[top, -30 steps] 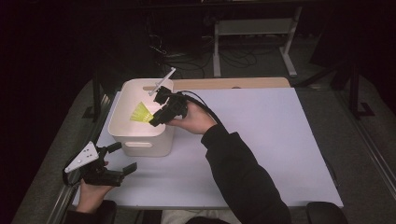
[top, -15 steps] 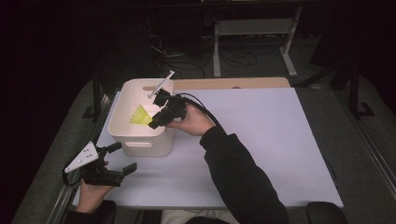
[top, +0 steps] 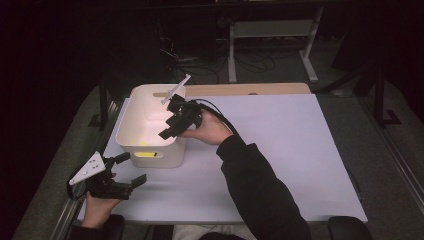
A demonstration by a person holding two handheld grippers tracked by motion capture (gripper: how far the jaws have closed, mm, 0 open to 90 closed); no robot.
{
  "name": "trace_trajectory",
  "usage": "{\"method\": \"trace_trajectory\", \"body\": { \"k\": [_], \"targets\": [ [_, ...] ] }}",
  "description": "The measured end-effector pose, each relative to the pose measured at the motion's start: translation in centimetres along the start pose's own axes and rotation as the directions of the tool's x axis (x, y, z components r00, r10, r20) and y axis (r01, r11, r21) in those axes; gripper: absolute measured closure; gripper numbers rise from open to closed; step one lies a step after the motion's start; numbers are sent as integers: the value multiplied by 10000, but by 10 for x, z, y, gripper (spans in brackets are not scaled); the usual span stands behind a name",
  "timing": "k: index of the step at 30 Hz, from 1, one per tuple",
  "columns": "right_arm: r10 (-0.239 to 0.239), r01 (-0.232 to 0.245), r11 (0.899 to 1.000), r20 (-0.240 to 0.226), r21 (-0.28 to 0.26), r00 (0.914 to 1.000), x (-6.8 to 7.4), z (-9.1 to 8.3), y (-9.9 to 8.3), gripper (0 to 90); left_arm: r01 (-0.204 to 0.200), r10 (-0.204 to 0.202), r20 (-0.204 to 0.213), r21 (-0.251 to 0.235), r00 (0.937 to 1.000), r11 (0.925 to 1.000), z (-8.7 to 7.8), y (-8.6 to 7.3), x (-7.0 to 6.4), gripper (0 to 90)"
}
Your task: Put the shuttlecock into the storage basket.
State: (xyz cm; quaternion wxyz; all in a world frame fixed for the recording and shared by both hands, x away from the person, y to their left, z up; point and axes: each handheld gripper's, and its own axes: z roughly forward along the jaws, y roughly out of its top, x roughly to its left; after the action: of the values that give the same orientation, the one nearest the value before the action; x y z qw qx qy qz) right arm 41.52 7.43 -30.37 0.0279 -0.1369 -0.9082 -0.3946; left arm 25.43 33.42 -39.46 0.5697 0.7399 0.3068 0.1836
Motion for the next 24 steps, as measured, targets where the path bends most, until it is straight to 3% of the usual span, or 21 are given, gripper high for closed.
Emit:
{"method": "trace_trajectory", "body": {
  "k": [6,7,17,21,24],
  "targets": [
    [16,-16,10000,188,-30,9998,1,-3,-4,269,16,-16,2,-13,10000,10000,0,0,0,0],
    [2,-2,10000,205,-28,9998,1,-5,-6,192,4,-4,7,2,10000,10000,0,0,0,0],
    [-31,52,9985,385,-538,9993,2,-19,-14,91,0,0,2,10,10000,10000,0,0,0,0],
    [47,0,9975,666,-704,9978,0,-25,-17,0,5,-5,2,17,10000,10000,0,0,0,0],
    [144,-84,9963,695,-857,9975,-1,-30,-20,0,11,-11,-10,15,10000,10000,0,0,0,0]
  ]
}}
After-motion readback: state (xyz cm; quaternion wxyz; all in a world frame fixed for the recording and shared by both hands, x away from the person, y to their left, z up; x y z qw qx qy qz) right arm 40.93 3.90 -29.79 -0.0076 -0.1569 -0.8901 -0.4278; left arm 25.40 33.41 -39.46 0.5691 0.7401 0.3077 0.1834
